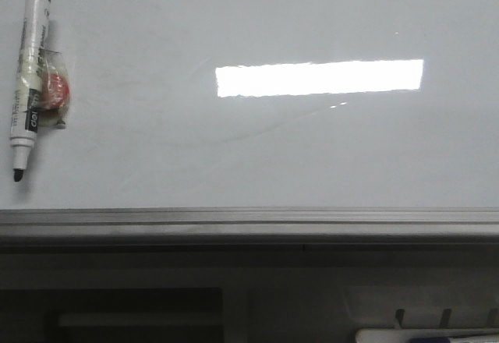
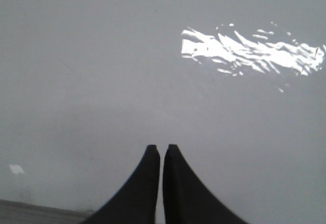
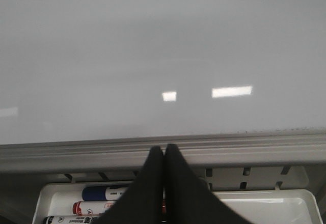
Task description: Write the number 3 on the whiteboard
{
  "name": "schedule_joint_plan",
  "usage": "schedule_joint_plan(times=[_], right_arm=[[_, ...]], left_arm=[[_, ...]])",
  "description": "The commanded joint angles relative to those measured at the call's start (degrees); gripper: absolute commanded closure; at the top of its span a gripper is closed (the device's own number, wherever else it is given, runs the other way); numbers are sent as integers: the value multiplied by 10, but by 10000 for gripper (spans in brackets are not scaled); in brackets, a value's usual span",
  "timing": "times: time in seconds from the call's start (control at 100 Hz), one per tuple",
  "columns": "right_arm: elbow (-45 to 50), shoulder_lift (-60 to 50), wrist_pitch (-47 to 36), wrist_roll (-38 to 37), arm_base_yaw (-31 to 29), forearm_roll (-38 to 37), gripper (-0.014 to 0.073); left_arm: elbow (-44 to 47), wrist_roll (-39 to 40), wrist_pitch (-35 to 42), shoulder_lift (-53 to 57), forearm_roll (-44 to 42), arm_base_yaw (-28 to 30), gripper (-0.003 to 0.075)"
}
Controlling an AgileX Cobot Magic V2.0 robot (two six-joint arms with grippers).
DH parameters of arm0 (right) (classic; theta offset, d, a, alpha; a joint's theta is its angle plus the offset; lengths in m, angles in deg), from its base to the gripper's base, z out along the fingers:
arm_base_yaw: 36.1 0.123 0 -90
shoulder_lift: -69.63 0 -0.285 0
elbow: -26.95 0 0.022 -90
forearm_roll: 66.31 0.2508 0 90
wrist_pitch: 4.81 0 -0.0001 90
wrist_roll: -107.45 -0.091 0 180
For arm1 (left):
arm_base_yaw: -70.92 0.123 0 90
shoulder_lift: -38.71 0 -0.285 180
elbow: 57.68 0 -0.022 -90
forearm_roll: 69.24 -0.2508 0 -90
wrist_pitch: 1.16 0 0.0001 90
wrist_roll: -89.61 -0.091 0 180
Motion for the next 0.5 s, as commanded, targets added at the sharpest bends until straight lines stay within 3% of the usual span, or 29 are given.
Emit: schedule_joint_plan(times=[0.0, 0.31, 0.38, 0.49], right_arm=[[-39, 40, -31, 2, -4, 17, 654], [-59, 65, -34, 2, -4, 24, 654], [-59, 65, -34, 2, -4, 25, 654], [-59, 65, -40, 2, 0, 25, 654]], left_arm=[[-60, 5, 15, -38, -3, 2, 741], [-111, 5, -26, -104, 27, 2, 721], [-111, 4, -4, -104, 31, 2, 632], [-102, -7, 52, -104, 31, 2, 381]])
